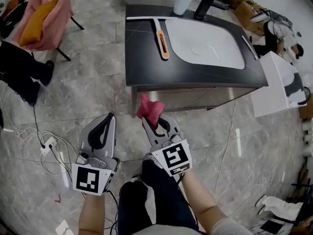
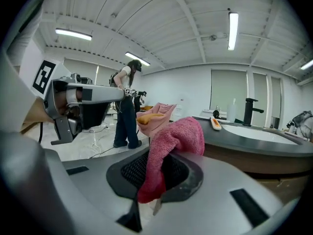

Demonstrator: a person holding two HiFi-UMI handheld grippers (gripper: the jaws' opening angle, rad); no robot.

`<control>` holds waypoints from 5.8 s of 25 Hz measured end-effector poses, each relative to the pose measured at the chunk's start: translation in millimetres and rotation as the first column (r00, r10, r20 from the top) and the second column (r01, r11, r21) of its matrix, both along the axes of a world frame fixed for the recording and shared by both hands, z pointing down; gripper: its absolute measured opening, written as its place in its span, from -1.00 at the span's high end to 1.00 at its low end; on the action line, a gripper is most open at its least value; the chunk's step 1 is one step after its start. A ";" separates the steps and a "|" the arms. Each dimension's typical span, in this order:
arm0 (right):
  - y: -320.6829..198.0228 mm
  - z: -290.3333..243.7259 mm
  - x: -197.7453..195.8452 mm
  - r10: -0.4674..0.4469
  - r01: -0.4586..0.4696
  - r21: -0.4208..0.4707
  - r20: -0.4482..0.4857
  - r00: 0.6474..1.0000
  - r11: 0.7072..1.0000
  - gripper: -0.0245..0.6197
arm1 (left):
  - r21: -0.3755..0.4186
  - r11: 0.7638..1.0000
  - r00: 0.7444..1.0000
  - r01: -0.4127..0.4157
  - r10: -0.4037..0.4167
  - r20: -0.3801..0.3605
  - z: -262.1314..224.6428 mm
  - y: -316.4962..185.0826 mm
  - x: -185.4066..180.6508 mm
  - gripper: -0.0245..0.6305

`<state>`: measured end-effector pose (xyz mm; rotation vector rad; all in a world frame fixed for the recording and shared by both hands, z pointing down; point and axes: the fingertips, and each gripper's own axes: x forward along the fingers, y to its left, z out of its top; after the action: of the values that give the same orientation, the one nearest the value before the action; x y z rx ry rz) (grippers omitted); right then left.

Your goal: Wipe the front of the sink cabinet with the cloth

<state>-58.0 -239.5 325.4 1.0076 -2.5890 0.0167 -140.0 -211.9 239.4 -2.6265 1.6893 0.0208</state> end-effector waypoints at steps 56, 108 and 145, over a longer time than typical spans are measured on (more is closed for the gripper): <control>-135.9 114.8 180.3 0.450 -0.499 0.295 0.220 0.865 0.815 0.78 | 0.235 0.969 0.997 -0.073 0.078 -0.011 218.7 -44.6 32.6 0.91; -132.0 185.2 157.2 0.462 -0.477 0.253 0.120 0.879 0.841 0.78 | 0.235 0.972 0.999 -0.007 0.016 -0.037 229.4 -23.7 0.3 0.91; -91.1 228.8 -24.2 0.131 -0.146 0.151 0.107 0.986 0.978 0.78 | 0.237 0.967 0.996 0.088 -0.083 -0.033 230.1 5.0 -38.2 0.91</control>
<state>-82.2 -330.6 554.2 1.2727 -2.6352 -0.1087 -178.2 -206.9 469.6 -2.3872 1.6867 0.2382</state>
